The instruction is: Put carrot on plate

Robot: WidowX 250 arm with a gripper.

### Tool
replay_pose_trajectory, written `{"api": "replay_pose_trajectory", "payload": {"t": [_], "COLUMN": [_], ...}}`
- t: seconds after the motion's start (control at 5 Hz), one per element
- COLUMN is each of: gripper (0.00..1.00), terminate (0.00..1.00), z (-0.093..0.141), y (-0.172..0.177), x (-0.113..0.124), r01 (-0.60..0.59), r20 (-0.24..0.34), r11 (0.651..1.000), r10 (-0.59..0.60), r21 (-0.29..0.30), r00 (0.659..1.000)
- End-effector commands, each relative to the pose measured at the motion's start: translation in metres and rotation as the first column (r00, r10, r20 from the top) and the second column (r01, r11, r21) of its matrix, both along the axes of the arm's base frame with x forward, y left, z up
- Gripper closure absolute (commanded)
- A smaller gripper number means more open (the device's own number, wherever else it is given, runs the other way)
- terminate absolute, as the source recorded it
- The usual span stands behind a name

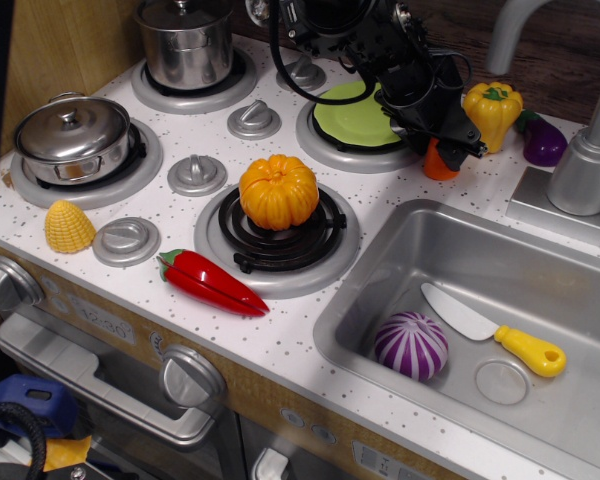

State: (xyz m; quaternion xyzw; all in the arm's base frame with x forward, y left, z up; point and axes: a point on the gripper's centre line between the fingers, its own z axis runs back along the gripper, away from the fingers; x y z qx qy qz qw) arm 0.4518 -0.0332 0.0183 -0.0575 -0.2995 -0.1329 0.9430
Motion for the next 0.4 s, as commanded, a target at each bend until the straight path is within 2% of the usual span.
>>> {"api": "replay_pose_trajectory", "payload": {"t": [0.0,0.2], "gripper": [1.00,1.00], "terminate": [0.00,0.00], "z": [0.050,0.071], "y": [-0.006,0.000], "x": [0.001,-0.012], "r01": [0.013,-0.008], "r20": [0.035,0.011], "r11": [1.000,0.998], "r10": [-0.014,0.007], "r21": [0.008,0.065], "r00": [0.999,1.000]}}
